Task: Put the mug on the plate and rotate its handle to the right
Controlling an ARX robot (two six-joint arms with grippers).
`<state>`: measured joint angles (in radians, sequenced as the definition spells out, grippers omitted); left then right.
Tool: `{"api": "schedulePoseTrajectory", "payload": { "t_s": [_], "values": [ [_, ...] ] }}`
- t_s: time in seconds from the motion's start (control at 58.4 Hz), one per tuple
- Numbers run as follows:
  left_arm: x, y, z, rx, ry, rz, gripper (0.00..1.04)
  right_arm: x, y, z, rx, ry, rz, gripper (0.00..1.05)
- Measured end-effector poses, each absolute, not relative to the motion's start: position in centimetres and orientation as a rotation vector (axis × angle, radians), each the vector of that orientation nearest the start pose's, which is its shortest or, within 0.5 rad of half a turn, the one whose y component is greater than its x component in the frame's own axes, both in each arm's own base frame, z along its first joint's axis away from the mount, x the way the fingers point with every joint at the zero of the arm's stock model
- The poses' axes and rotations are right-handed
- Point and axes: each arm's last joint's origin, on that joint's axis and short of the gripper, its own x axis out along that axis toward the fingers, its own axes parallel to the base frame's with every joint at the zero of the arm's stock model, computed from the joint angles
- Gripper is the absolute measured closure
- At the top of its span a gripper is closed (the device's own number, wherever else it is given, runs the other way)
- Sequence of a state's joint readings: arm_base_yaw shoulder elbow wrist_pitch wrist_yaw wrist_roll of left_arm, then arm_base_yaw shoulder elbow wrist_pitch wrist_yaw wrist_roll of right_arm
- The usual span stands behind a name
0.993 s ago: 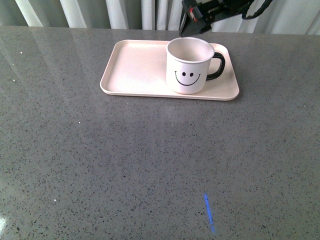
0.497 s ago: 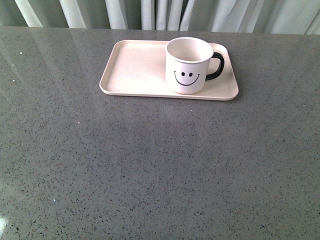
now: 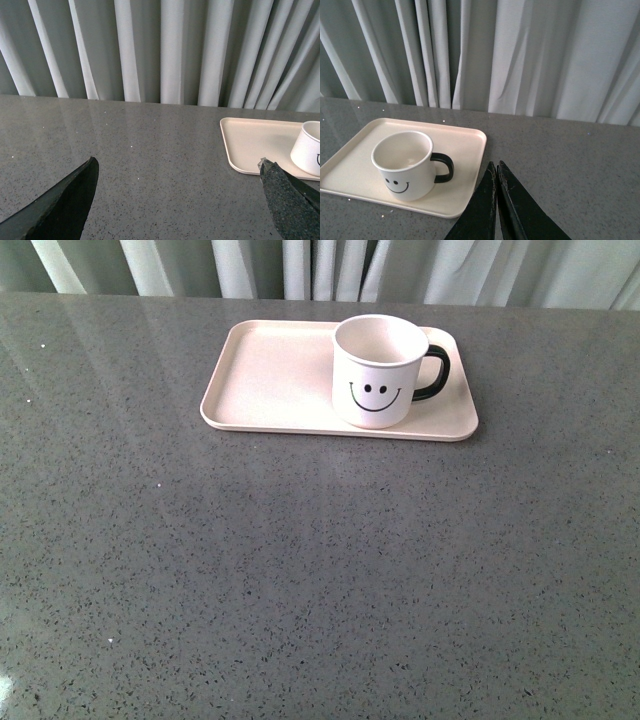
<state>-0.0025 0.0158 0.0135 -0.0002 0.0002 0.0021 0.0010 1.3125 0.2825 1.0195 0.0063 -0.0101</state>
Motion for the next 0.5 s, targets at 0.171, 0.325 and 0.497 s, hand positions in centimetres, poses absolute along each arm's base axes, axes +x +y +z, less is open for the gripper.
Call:
{"api": "schedulePoseTrajectory", "payload": {
  "t_s": [0.171,0.325,0.497],
  "values": [
    [9.8,0.0,16.7,0.002,0.002,-0.003,0.09,20.5,0.0,17.5,-0.01,0.011,-0.001,1.03],
    [9.8,0.0,16.7,0.002,0.002,-0.003,0.09,19.0,0.0,17.0,-0.01,0.003,-0.001,1.03],
    [9.8,0.0,16.7,0.002,0.002,-0.003,0.09,17.3,0.0,16.0,-0.01,0.024,-0.001,1.03]
  ]
}}
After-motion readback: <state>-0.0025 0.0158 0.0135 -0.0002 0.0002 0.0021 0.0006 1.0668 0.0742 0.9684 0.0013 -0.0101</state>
